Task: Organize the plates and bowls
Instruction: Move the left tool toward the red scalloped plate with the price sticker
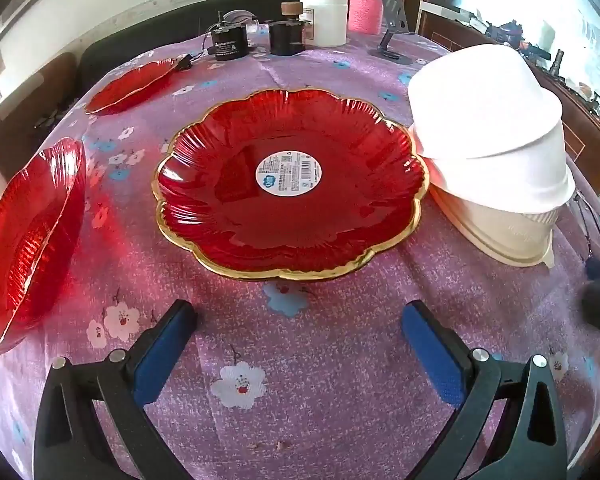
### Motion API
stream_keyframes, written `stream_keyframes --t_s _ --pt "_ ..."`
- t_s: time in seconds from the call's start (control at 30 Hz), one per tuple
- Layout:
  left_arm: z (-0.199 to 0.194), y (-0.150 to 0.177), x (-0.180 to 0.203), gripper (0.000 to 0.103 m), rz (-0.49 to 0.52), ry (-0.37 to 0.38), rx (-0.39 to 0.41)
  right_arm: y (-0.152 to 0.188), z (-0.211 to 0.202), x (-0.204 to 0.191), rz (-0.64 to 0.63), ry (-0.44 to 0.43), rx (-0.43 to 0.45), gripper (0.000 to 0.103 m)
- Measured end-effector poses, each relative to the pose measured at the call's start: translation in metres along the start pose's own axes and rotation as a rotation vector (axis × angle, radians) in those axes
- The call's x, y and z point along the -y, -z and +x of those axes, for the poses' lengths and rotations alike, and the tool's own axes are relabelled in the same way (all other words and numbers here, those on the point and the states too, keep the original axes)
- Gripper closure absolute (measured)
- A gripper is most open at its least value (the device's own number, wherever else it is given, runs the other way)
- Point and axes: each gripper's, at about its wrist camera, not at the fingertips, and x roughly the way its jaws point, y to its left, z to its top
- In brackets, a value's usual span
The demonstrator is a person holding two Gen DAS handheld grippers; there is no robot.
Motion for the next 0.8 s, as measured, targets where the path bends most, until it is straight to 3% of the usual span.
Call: stream_keyframes --t_s 0.13,0.27,0.33,0.4,0.47,0.53,0.57,0.63,0.7,0.8 --pt "0.001 -0.001 0.001 0.000 0.001 -0.001 0.000 -0.010 -0.023 0.004 0.026 -0.120 0.061 0.001" --pt "0.001 0.000 0.000 0.000 -0.001 0.001 0.000 -0.030 0.017 0.014 0.157 -0.220 -0.086 0.001" --pt "0.001 0.000 0.000 0.000 0.001 0.001 -0.001 -0.052 0.020 0.006 0.183 -0.256 -0.074 0.003" --pt "-0.001 0.001 -0.001 0.000 0.046 0.031 -0.025 -0.081 0.007 -0.007 0.147 -0.241 0.025 0.003" --pt "-0.003 0.000 -0.002 0.000 0.091 0.060 -0.052 -0.117 -0.017 -0.020 0.098 -0.290 0.194 0.003" --pt "-0.008 0.005 -0.013 0.000 0.062 0.073 -0.040 -0.128 -0.042 -0.031 0.039 -0.334 0.319 0.003" --pt "-0.013 0.005 -0.020 0.000 0.043 0.091 -0.033 -0.129 -0.058 -0.039 0.000 -0.294 0.386 0.003" --pt "-0.028 0.009 -0.034 0.000 -0.004 0.160 0.029 -0.122 -0.063 -0.048 -0.025 -0.249 0.350 0.003" --pt "-0.037 0.010 -0.049 0.000 -0.053 0.210 0.042 -0.104 -0.056 -0.053 -0.047 -0.284 0.295 0.003" --pt "-0.044 0.005 -0.060 0.001 -0.069 0.213 0.052 -0.075 -0.035 -0.062 -0.081 -0.242 0.189 0.003"
